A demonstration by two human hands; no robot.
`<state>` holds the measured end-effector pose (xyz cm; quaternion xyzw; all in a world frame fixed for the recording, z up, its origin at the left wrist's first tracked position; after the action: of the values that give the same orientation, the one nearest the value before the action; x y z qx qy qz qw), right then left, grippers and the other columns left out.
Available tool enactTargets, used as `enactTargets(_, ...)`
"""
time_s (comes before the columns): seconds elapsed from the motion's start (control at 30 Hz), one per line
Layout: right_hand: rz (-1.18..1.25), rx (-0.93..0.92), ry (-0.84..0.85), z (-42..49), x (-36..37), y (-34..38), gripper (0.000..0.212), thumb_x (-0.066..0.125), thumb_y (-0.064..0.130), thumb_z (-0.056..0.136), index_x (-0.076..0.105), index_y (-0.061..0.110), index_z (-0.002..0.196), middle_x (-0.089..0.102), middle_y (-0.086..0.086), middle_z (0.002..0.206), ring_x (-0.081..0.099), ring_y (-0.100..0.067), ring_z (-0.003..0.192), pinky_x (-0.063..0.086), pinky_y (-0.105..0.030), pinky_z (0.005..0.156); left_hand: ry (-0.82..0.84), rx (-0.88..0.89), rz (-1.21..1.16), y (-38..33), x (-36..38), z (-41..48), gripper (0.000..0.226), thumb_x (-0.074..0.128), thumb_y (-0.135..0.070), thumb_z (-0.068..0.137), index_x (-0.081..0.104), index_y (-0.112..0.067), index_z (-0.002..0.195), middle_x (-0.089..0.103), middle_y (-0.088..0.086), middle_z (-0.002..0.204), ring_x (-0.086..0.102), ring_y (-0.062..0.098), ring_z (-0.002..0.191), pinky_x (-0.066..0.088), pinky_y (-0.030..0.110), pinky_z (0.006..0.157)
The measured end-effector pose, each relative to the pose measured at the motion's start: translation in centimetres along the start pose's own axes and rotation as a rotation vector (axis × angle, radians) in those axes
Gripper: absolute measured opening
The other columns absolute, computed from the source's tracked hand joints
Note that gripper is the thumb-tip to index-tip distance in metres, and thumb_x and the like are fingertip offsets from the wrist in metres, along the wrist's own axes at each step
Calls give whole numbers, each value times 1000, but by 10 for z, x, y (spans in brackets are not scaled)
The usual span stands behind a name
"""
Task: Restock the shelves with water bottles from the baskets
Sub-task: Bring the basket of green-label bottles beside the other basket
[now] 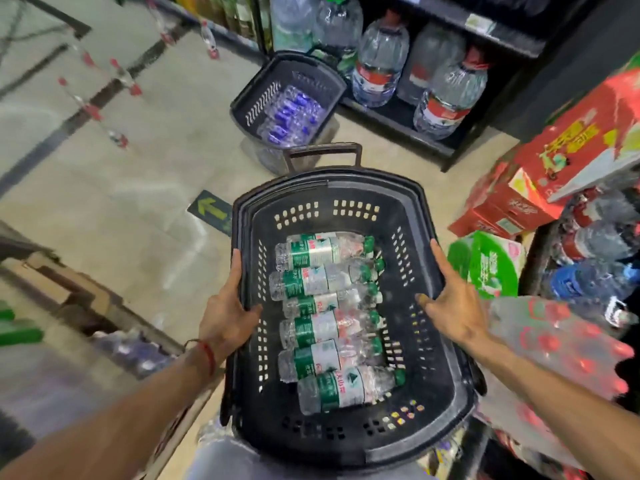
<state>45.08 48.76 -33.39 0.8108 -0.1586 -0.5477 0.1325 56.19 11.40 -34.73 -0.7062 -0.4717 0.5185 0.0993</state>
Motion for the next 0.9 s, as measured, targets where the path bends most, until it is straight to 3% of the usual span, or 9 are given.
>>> enactTargets(0.1, -24, -108, 25, 54, -4, 51, 115, 82, 23, 87, 1, 57, 161, 60, -10, 53, 57, -25, 45, 42, -34, 44, -69, -48, -65, 5, -23, 21, 124, 77, -6, 86, -12, -63, 151, 61, 8, 142, 73, 24, 87, 62, 43, 87)
enactTargets(0.2, -102, -183, 58, 111, -6, 107, 115, 83, 23, 86, 3, 56, 161, 65, -10, 61, 61, -28, 53, 41, -34, 51, -143, -124, -81, 9, -49, 51, 118, 78, -7, 85, -5, -46, 160, 63, 6, 137, 70, 31, 96, 57, 37, 92)
enactTargets(0.33, -156, -287, 125, 164, 8, 196, 114, 81, 19, 88, 2, 53, 163, 70, -16, 75, 55, -24, 55, 38, -31, 46, -190, -202, -121, 32, -96, 94, 113, 75, -7, 87, -3, -42, 162, 64, -1, 113, 64, 20, 72, 51, 23, 74)
enactTargets(0.47, -178, -301, 140, 206, 36, 273, 115, 81, 21, 88, 0, 53, 163, 70, -14, 78, 56, -23, 56, 39, -34, 52, -190, -222, -123, 64, -150, 152, 112, 74, -6, 86, -2, -39, 163, 65, 0, 106, 61, 13, 66, 47, 17, 63)
enactTargets(0.6, -188, -343, 157, 247, 60, 352, 116, 81, 25, 88, -4, 58, 160, 72, -16, 84, 62, -32, 64, 48, -39, 57, -210, -248, -190, 89, -202, 198, 115, 73, -4, 88, -7, -40, 161, 60, -5, 121, 67, 22, 87, 52, 24, 78)
enactTargets(0.7, -184, -373, 176, 281, 73, 407, 118, 82, 26, 87, -6, 61, 158, 73, -14, 84, 64, -33, 67, 54, -43, 59, -243, -299, -140, 99, -246, 230, 114, 75, -5, 88, -5, -35, 163, 71, 1, 101, 63, 16, 59, 51, 15, 54)
enactTargets(0.77, -179, -383, 191, 307, 80, 440, 118, 82, 25, 87, -4, 58, 160, 67, -9, 72, 59, -26, 58, 48, -39, 53, -231, -347, -90, 100, -276, 256, 114, 75, -7, 88, -7, -36, 162, 74, 3, 86, 60, 14, 47, 51, 21, 46)
enactTargets(0.83, -177, -386, 230, 337, 88, 473, 117, 82, 23, 87, -2, 54, 162, 59, -5, 60, 54, -20, 50, 37, -34, 45, -222, -390, -100, 103, -306, 287, 115, 74, -8, 89, -10, -42, 161, 75, 14, 101, 66, 19, 51, 59, 34, 56)
enactTargets(0.9, -168, -400, 254, 372, 95, 507, 117, 82, 22, 88, -3, 52, 163, 56, -5, 54, 50, -18, 45, 32, -30, 42, -225, -411, -101, 104, -332, 321, 116, 71, -6, 90, -12, -46, 159, 73, 11, 85, 64, 21, 48, 61, 45, 56)
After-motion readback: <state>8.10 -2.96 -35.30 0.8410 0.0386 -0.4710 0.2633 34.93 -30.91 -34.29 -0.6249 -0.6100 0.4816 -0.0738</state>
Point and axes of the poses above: each hand's wrist, its own z-axis towards the middle knuckle, its own x-axis out of the palm, y = z × x, the point moved 2 cm from there along z, towards the middle knuckle
